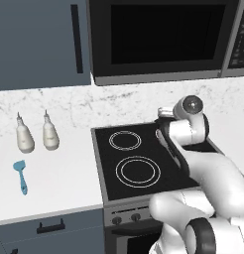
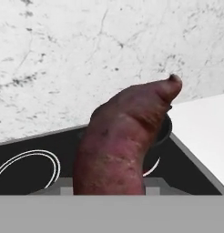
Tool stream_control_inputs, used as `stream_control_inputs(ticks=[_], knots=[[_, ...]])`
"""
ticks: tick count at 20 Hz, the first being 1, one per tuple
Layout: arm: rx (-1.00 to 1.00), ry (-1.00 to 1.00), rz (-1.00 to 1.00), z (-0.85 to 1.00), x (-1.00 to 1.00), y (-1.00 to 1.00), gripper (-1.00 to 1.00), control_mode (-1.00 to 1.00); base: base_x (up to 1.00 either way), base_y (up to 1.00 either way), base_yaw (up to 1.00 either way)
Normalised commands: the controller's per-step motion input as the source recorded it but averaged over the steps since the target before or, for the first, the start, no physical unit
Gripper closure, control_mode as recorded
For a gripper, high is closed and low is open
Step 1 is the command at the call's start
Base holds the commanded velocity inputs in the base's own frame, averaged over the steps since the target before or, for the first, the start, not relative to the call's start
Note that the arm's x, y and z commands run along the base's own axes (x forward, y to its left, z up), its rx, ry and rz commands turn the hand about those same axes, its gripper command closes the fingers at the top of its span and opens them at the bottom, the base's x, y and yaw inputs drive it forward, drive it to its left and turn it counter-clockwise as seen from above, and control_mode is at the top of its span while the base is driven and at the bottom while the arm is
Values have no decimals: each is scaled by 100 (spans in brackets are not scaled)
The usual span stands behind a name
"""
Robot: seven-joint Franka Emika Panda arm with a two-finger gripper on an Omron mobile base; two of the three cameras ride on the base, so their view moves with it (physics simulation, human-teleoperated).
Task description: Put the bell pepper and potato in the pot. Retrieve the spatula and lightly stir the vegetables in the pot.
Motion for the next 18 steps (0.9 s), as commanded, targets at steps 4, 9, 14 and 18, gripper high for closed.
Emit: stream_control_inputs(ticks=[4,9,14,18], knots=[[0,0,-4,-16,57,-51,100,-100,0,0,0],[1,3,-2,-34,59,-48,100,-100,0,0,0],[0,3,0,-38,51,-34,100,-100,0,0,0],[0,2,0,-30,30,-28,100,-100,0,0,0]])
